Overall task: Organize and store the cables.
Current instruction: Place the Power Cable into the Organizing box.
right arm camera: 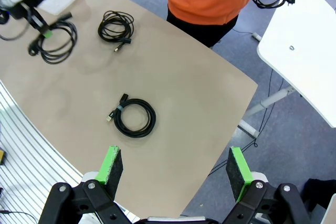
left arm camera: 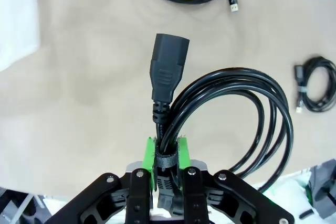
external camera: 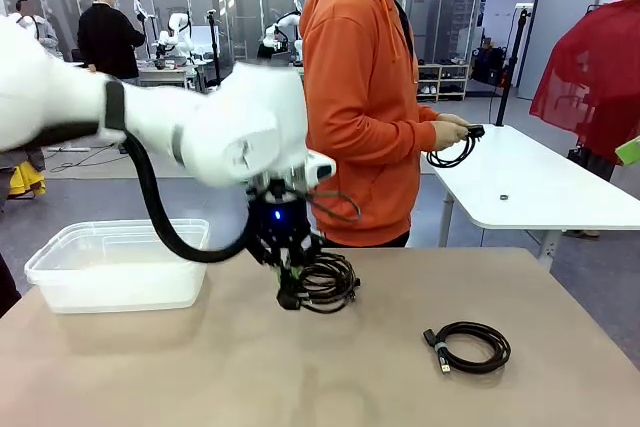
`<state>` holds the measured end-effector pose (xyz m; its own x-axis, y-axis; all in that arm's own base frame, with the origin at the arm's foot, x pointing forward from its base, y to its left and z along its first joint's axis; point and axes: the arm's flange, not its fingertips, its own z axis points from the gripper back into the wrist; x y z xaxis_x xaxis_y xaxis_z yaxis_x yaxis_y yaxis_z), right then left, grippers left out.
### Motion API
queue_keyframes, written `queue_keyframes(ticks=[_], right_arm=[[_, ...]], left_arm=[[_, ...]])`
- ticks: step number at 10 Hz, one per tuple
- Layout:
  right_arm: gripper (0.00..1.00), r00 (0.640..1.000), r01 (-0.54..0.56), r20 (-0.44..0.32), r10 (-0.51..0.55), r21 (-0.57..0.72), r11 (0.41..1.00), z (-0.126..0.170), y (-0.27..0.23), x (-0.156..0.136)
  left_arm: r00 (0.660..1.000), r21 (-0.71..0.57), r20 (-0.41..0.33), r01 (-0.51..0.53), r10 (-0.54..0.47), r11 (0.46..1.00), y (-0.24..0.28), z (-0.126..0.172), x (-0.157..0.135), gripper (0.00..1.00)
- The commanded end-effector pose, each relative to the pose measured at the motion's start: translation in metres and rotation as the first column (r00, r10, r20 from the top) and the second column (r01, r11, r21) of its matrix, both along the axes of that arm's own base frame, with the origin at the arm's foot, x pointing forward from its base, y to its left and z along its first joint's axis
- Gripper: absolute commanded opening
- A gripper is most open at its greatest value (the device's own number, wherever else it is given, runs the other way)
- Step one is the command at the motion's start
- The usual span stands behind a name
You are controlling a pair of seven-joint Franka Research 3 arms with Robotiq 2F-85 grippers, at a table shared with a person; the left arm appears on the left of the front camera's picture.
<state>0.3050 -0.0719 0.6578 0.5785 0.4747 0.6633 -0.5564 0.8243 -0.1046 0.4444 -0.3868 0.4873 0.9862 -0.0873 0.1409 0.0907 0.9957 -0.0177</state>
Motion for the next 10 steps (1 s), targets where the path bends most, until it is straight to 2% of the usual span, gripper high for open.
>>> queue_keyframes(ticks=[1,4,9,10], right_arm=[[1.0,1.0,0.003,-0.001,-0.003,0.003,1.0,0.001,-0.001,0.001],[1.0,1.0,0.003,-0.001,-0.003,0.003,1.0,0.001,-0.001,0.001],[1.0,1.0,0.003,-0.001,-0.003,0.003,1.0,0.001,-0.001,0.001],[1.0,1.0,0.003,-0.001,-0.003,0.003,1.0,0.001,-0.001,0.001]], left_arm=[[1.0,-0.005,0.004,0.005,-0.005,1.0,0.003,0.027,-0.008,0.0],[0.999,0.023,0.039,0.011,-0.012,1.0,-0.008,0.04,-0.017,0.0],[1.0,-0.002,0.029,0.011,-0.011,1.0,0.0,0.043,-0.017,0.0],[1.0,0.003,0.028,0.011,-0.011,1.0,-0.001,0.041,-0.016,0.19]])
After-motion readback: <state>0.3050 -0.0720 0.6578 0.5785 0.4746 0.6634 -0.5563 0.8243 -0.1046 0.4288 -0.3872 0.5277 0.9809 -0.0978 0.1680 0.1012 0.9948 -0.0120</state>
